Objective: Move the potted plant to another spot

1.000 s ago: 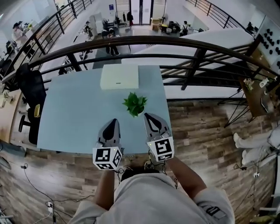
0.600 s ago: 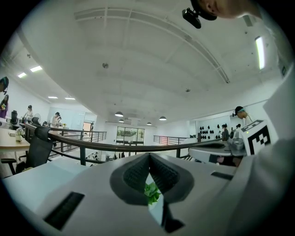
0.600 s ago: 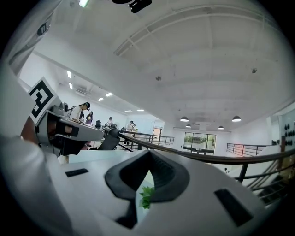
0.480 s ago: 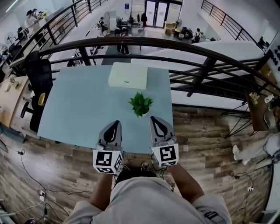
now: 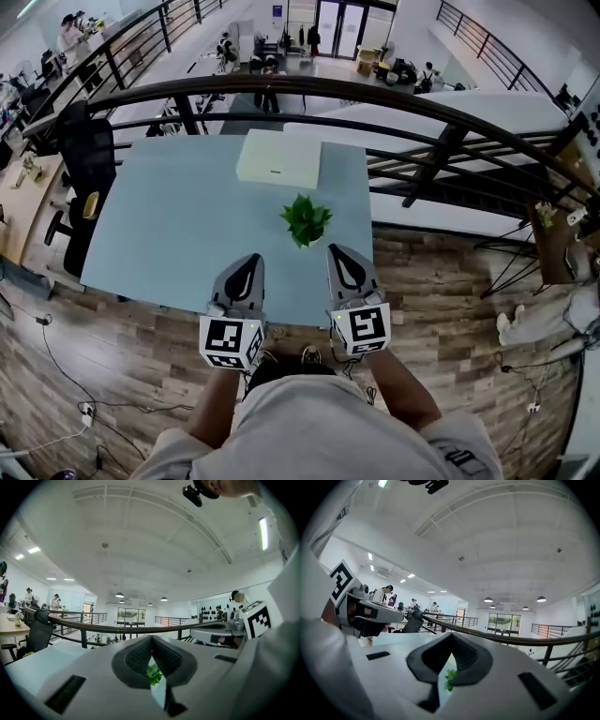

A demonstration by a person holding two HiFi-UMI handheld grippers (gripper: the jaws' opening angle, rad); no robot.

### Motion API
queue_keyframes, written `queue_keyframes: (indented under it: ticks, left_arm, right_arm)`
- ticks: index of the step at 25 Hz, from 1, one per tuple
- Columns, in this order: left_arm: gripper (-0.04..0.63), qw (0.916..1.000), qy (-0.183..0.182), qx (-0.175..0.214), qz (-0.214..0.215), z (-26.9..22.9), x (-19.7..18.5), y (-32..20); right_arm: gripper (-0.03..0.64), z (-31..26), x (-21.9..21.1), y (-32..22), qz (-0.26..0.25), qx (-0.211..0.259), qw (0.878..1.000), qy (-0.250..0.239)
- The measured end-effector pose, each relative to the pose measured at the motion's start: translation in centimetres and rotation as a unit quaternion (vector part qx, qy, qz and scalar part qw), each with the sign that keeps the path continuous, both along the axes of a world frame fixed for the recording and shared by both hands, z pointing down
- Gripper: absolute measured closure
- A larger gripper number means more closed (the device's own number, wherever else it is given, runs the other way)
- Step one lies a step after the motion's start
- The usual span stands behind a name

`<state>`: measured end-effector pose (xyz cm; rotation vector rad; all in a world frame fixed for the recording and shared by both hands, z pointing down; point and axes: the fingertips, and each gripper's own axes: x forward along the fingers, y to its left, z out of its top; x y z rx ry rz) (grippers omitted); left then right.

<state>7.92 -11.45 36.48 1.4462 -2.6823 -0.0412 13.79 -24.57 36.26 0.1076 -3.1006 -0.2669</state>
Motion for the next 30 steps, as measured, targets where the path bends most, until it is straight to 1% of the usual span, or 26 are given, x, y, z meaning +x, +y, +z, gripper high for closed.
queue_keyframes:
  ticks: [7,15,24,30]
  left_arm:
    - [0.583,1.0,-0.004,0.002,0.003,-0.5,-0.5,-0.3]
    - [0.583,0.9999,-0.002,0.003,0.012,-0.6,-1.3,-1.0]
    - [0.583,0.9999,0.011,0.004,0.01,0.8,-1.4,-1.0]
    - [0.583,0.9998,0.018,0.003,0.005,1.3,-1.3,-1.0]
  right_arm:
    - [0.614,-0.2,-0.5,-0.1,-0.002,-0.003,1.0,0.005]
    - [0.614,-0.8,-1.2,-0.1,-0.007,0.007,1.0,-0.001]
    - [0.614,0.2,-1.4,-0.3,-0.001,-0.003,1.0,0.005]
    - [0.614,0.5,-1.4,-0.2,-0.007,-0.005,1.0,0.006]
